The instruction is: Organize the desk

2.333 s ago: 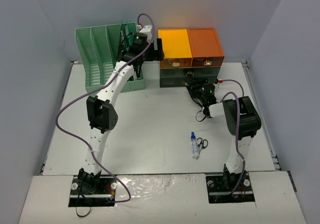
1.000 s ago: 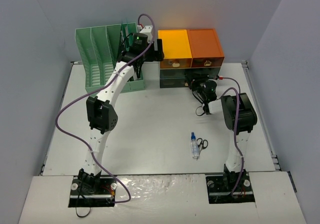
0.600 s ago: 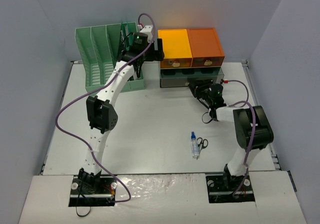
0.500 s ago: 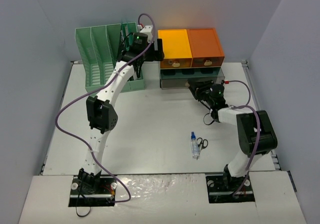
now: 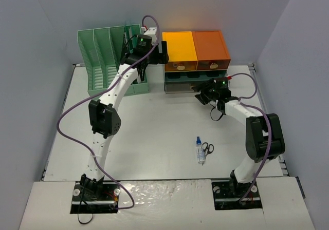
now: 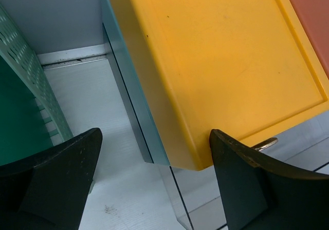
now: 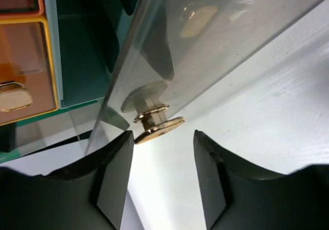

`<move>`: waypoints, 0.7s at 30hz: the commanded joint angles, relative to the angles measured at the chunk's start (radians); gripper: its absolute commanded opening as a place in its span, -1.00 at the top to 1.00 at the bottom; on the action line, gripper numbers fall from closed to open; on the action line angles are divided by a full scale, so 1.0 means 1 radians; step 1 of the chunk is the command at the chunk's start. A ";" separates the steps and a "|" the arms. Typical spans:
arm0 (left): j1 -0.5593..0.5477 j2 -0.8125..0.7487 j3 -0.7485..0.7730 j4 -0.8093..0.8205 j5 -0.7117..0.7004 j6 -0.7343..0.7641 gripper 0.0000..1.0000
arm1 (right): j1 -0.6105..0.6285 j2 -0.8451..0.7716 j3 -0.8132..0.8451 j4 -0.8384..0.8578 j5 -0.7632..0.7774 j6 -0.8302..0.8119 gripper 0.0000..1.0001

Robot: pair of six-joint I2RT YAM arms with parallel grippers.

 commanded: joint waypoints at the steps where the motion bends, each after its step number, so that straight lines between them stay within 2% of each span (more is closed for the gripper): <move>1: 0.018 -0.038 0.002 -0.175 -0.045 0.068 -0.64 | -0.008 0.038 0.141 -0.157 0.008 -0.108 -0.38; 5: 0.021 -0.043 0.001 -0.176 -0.045 0.068 -0.64 | -0.009 0.023 0.171 -0.240 0.015 -0.133 -0.49; 12: 0.020 -0.049 -0.006 -0.176 -0.045 0.066 -0.64 | -0.007 -0.202 0.081 -0.426 0.046 -0.222 -0.51; 15: 0.021 -0.054 -0.008 -0.173 -0.044 0.067 -0.64 | -0.012 -0.255 0.082 -0.496 0.076 -0.308 -0.51; 21: 0.022 -0.056 -0.005 -0.170 -0.036 0.052 -0.64 | 0.006 -0.254 0.186 -0.766 0.119 -0.499 -0.48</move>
